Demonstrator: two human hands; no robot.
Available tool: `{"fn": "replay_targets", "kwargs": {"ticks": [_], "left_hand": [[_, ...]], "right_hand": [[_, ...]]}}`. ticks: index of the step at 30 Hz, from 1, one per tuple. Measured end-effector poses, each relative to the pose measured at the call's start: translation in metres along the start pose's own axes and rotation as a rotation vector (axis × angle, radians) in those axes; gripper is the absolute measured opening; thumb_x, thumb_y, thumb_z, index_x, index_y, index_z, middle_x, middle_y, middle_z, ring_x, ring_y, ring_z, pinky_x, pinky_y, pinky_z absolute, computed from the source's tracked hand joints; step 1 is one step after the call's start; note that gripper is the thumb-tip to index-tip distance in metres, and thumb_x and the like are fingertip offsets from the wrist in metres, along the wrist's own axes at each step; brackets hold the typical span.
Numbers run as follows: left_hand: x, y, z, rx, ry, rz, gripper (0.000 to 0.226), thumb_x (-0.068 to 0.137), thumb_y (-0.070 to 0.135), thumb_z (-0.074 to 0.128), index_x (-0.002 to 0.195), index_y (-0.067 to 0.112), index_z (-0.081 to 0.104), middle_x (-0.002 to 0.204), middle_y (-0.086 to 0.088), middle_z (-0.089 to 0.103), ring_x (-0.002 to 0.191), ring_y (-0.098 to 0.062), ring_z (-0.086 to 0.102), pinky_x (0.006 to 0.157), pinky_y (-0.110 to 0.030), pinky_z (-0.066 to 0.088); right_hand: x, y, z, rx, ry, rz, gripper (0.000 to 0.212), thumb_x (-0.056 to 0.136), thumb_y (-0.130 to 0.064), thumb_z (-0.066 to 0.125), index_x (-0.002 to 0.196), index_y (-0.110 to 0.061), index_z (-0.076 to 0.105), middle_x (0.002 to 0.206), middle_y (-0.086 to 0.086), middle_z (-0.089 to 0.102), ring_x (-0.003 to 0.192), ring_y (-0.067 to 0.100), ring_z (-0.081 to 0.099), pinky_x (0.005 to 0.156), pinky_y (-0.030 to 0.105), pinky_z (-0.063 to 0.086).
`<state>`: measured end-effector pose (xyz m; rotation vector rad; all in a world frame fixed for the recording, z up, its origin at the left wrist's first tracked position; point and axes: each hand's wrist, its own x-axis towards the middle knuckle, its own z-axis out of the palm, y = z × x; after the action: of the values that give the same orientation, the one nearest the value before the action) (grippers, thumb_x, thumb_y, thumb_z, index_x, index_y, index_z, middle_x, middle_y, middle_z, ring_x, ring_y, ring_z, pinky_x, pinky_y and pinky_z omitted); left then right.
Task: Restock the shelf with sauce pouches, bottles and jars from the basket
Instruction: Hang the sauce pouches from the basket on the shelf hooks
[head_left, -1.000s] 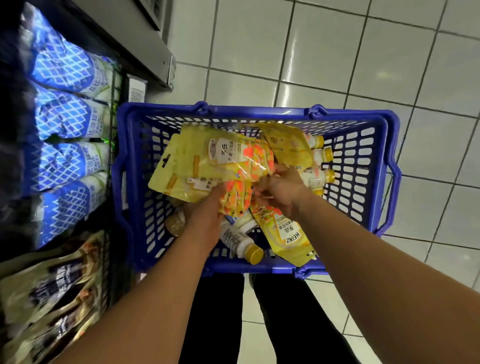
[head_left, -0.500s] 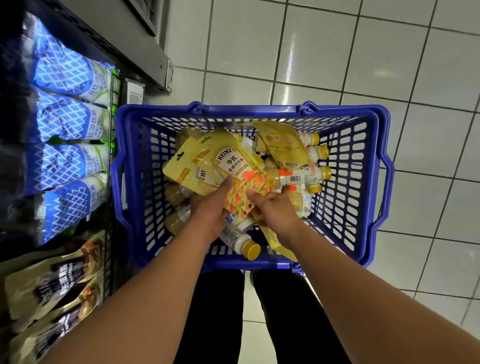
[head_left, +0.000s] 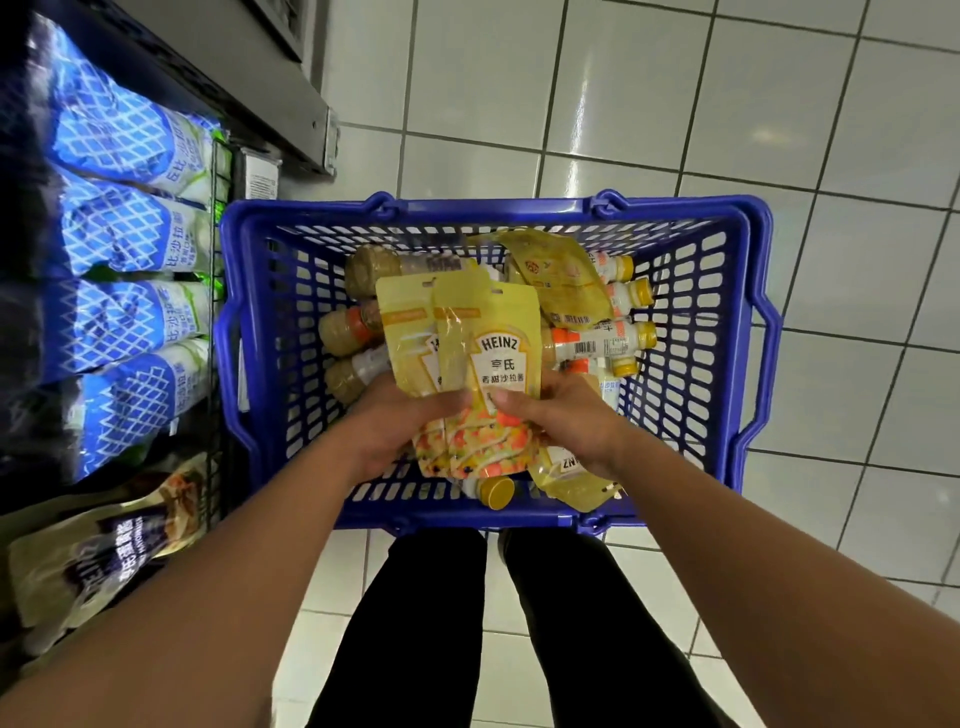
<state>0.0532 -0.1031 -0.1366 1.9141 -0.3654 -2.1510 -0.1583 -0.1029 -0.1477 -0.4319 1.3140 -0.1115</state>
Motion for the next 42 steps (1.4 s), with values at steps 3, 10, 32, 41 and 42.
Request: {"fn": "replay_targets", "kwargs": {"ticks": [3, 10, 32, 41, 42], "left_hand": [[-0.011, 0.008, -0.005, -0.036, -0.035, -0.022, 0.046, 0.067, 0.019, 0.079, 0.111, 0.022, 0.068, 0.106, 0.002, 0.077, 0.101, -0.016, 0.072, 0.082, -0.033, 0.055], [-0.055, 0.039, -0.007, -0.022, -0.017, 0.048, 0.048, 0.071, 0.006, 0.079, 0.114, 0.023, 0.067, 0.108, 0.000, 0.076, 0.102, -0.018, 0.072, 0.088, -0.039, 0.055], [-0.379, 0.109, 0.073, -0.430, 0.178, 0.578, 0.052, 0.070, 0.008, 0.084, 0.119, 0.014, 0.068, 0.115, -0.014, 0.073, 0.104, -0.033, 0.071, 0.083, -0.047, 0.057], [-0.512, 0.078, 0.111, -0.669, 0.448, 0.782, 0.052, 0.066, 0.012, 0.083, 0.116, 0.016, 0.068, 0.110, -0.006, 0.075, 0.102, -0.026, 0.072, 0.092, -0.051, 0.056], [-0.528, 0.072, 0.111, -0.685, 0.477, 0.815, 0.052, 0.066, 0.013, 0.085, 0.115, 0.018, 0.070, 0.113, -0.007, 0.075, 0.105, -0.027, 0.071, 0.092, -0.049, 0.055]], "right_hand": [[-0.008, -0.003, -0.014, 0.048, 0.033, 0.017, 0.047, 0.072, -0.036, 0.083, 0.113, -0.019, 0.070, 0.104, 0.002, 0.078, 0.096, 0.020, 0.075, 0.089, 0.046, 0.058], [-0.063, -0.029, -0.038, 0.263, 0.084, -0.010, 0.064, 0.066, -0.022, 0.084, 0.126, -0.016, 0.061, 0.111, 0.011, 0.075, 0.099, 0.032, 0.074, 0.081, 0.050, 0.060], [-0.370, -0.213, 0.005, -0.095, -0.110, -0.450, 0.050, 0.067, -0.034, 0.085, 0.113, -0.023, 0.068, 0.110, 0.009, 0.076, 0.097, 0.031, 0.074, 0.073, 0.040, 0.060], [-0.483, -0.257, 0.068, -0.299, -0.249, -0.616, 0.037, 0.076, -0.030, 0.075, 0.111, -0.022, 0.066, 0.103, 0.007, 0.077, 0.091, 0.030, 0.075, 0.074, 0.041, 0.061], [-0.494, -0.258, 0.079, -0.332, -0.277, -0.635, 0.036, 0.077, -0.030, 0.074, 0.112, -0.023, 0.066, 0.104, 0.007, 0.077, 0.092, 0.029, 0.075, 0.074, 0.039, 0.061]]}}
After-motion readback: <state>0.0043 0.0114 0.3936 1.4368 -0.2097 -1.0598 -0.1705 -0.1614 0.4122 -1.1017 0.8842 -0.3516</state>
